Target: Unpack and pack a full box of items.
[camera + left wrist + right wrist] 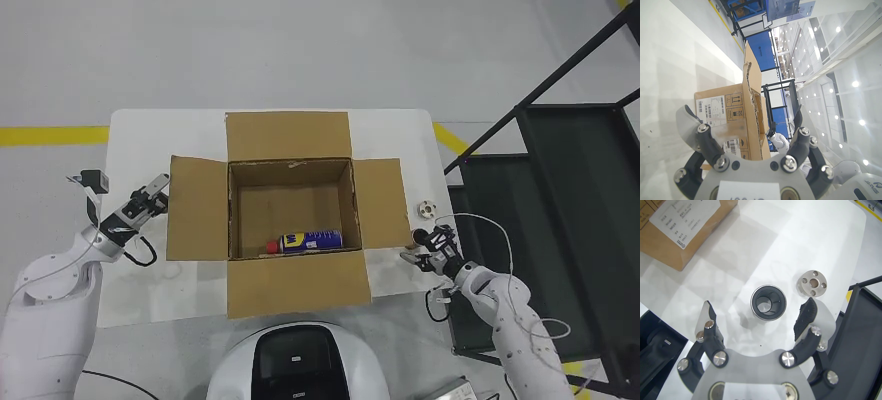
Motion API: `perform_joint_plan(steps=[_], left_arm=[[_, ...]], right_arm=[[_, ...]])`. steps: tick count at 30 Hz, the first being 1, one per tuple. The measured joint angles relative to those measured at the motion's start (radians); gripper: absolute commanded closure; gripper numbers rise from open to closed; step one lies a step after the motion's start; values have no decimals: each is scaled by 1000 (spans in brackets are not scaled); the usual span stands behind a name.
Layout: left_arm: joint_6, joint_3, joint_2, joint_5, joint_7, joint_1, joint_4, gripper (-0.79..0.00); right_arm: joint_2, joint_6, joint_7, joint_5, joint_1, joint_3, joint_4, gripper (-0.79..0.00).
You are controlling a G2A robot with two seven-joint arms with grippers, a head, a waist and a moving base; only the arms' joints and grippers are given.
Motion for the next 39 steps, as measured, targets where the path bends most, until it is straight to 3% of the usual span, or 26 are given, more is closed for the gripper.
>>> perform_joint_plan(steps=[5,6,7,8,11,14,39], left_arm=[[0,0,0,0,0,0,0,-785],[0,0,0,0,0,0,0,-785],[0,0,0,0,0,0,0,-785],[0,0,0,0,0,0,0,-785],[0,0,0,0,0,0,0,-785],[0,0,0,0,0,0,0,-785],[0,0,0,0,0,0,0,-785]], right_arm=[[0,0,-1,5,27,-26,38,-785],[0,-1,1,7,31,-30,43,-668],[0,-2,2,8,34,-34,48,-462],[0,-2,5,8,39,-39,53,-342],[1,-5,9,12,47,-47,64,-102],[3,-7,10,14,50,-50,70,0],[28,-50,8,95,4,4,15,0]])
